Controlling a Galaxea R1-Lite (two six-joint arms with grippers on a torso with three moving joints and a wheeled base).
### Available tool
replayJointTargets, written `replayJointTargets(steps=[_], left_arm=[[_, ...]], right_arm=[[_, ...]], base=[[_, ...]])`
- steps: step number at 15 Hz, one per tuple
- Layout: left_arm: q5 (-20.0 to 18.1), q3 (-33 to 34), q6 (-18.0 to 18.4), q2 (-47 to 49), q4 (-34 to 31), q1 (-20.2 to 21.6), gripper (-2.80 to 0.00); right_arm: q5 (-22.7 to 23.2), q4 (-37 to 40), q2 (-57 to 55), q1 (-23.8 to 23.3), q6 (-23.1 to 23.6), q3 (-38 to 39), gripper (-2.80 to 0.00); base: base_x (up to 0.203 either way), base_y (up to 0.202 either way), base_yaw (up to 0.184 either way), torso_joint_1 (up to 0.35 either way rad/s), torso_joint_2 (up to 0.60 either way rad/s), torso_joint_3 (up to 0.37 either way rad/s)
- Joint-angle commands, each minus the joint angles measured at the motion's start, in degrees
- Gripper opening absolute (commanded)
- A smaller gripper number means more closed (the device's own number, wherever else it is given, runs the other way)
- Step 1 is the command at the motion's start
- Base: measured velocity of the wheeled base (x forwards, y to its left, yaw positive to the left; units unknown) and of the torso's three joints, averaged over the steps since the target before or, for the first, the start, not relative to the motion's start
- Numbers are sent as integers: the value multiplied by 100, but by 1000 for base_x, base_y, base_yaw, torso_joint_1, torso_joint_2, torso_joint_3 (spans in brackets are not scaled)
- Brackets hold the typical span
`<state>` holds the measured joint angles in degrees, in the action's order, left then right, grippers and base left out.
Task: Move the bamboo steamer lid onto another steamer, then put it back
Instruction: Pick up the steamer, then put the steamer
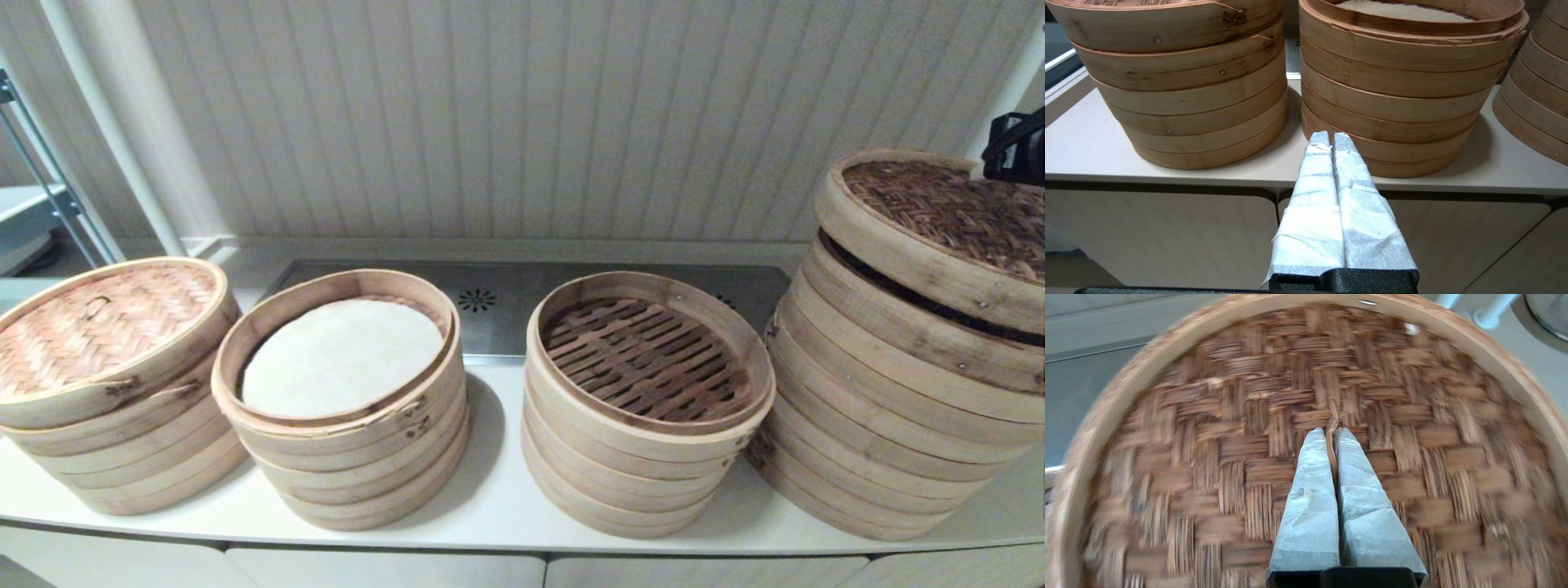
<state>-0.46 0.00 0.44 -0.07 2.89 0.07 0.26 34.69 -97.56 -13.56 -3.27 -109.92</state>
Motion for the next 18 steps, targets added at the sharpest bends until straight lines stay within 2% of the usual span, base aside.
replayJointTargets(steps=[1, 6, 12, 18], left_arm=[[-6, 105, 0, 7, -8, 1, -280], [-6, 105, 9, 7, -8, 1, -280], [-6, 105, 9, 7, -8, 1, -280], [-6, 105, 9, 7, -8, 1, -280]], right_arm=[[0, 11, 116, 53, 2, 3, -280], [16, 54, 447, 561, -12, 74, -280], [-2, 58, 816, 1705, -55, 317, -280], [-60, 39, 870, 3113, -230, 719, -280]], base=[[0, 0, 0, 0, 0, 0], [0, 0, 0, 0, 0, 0], [0, 0, 0, 0, 0, 0], [0, 0, 0, 0, 0, 0]])
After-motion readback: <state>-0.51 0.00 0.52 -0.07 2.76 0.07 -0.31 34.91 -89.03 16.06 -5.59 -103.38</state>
